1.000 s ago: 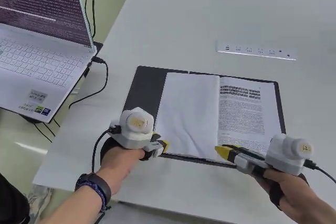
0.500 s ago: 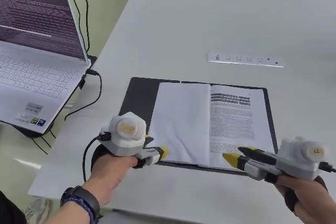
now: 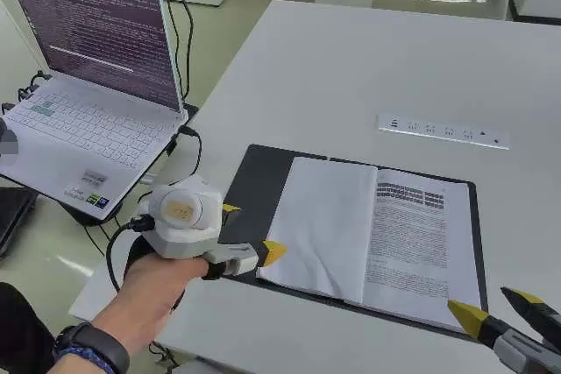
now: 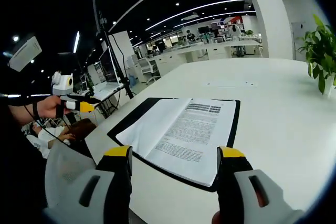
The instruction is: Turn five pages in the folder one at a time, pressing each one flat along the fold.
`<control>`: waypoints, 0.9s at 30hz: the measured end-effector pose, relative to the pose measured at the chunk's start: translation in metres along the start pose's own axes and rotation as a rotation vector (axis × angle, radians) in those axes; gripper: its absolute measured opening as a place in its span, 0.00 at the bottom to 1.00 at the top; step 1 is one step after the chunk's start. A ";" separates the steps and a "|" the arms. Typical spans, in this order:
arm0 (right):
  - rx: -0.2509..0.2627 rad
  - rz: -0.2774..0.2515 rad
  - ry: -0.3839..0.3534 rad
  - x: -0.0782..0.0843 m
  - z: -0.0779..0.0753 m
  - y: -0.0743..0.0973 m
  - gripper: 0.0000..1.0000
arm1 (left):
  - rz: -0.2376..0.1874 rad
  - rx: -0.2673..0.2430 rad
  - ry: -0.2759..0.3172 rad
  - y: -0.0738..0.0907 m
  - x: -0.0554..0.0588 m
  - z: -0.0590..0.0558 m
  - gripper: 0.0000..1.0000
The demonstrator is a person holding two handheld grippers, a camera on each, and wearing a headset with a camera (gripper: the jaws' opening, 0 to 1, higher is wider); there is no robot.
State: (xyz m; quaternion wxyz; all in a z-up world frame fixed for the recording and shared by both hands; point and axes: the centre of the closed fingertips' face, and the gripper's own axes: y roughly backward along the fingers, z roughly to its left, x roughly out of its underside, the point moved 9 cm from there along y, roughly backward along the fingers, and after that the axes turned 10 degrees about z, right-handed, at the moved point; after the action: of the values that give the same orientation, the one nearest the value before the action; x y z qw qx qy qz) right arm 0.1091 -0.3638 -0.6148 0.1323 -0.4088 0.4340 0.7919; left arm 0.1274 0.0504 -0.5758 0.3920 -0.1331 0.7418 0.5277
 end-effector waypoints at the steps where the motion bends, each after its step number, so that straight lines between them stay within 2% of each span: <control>1: 0.005 -0.008 -0.007 -0.001 -0.002 0.004 0.65 | -0.010 -0.005 0.004 0.004 -0.001 0.001 0.62; 5: 0.038 -0.024 -0.024 -0.002 -0.011 0.017 0.68 | -0.039 -0.038 0.025 0.019 0.000 0.004 0.65; 12: 0.067 -0.063 -0.062 0.003 -0.012 0.033 0.72 | -0.067 -0.083 0.060 0.035 0.004 0.011 0.69; 21: 0.079 -0.062 -0.078 0.013 -0.013 0.038 0.74 | -0.076 -0.098 0.076 0.042 0.008 0.000 0.70; 27: 0.091 -0.086 -0.091 0.011 -0.007 0.042 0.74 | -0.081 -0.096 0.078 0.043 0.008 0.000 0.72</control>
State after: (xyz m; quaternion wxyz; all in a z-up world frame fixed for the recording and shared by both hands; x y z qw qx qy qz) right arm 0.0823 -0.3960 -0.6002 0.2043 -0.3840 0.4450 0.7828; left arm 0.0960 0.0698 -0.5527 0.3769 -0.2019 0.7243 0.5408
